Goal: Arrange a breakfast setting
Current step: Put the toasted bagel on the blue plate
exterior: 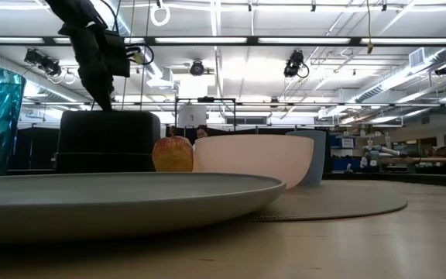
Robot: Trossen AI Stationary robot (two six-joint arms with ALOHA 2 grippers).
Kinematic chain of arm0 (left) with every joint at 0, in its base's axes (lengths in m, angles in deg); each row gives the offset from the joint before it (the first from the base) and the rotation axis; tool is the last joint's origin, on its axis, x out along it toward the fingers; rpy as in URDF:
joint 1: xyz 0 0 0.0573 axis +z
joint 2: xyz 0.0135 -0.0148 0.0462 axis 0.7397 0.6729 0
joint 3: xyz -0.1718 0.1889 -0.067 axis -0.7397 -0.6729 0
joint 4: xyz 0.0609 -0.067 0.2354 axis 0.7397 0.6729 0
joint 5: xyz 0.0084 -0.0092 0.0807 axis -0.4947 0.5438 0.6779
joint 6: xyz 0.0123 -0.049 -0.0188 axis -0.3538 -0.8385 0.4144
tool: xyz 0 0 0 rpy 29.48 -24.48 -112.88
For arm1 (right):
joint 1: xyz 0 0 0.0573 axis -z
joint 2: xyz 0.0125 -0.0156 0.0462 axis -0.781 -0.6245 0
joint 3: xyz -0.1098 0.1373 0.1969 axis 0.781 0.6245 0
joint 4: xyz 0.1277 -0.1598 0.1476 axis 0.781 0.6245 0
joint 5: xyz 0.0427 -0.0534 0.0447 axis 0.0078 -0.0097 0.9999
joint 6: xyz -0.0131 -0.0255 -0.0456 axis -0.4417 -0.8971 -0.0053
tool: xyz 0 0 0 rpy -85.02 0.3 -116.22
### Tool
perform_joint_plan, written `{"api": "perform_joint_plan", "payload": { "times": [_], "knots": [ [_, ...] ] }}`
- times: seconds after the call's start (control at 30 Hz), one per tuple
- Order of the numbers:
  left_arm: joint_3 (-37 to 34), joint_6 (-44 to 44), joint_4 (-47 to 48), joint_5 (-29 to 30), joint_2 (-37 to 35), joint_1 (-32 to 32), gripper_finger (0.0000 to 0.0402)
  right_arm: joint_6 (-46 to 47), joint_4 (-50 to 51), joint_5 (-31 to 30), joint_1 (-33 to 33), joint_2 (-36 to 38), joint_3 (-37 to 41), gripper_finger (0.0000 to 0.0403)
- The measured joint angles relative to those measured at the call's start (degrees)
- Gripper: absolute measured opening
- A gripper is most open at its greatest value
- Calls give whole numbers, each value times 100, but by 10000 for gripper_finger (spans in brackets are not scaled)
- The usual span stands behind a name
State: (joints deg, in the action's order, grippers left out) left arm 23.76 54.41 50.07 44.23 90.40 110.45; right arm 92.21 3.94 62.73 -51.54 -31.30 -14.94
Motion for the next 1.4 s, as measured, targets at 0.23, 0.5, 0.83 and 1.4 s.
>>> {"api": "perform_joint_plan", "payload": {
  "times": [0.23,0.5,0.83,1.4],
  "knots": [
    [-2,-216,74,-3,-507,-18,24,-17,0,2,0,0,0,374],
    [-2,-575,69,36,-1197,-363,24,-201,0,8,0,0,0,374],
    [-4,-1156,-197,274,-2032,-790,24,-303,-2,-81,22,0,-2,374],
    [-4,-1873,-888,-437,-2368,-3139,24,-286,-246,-308,22,0,-4,374]
  ]
}}
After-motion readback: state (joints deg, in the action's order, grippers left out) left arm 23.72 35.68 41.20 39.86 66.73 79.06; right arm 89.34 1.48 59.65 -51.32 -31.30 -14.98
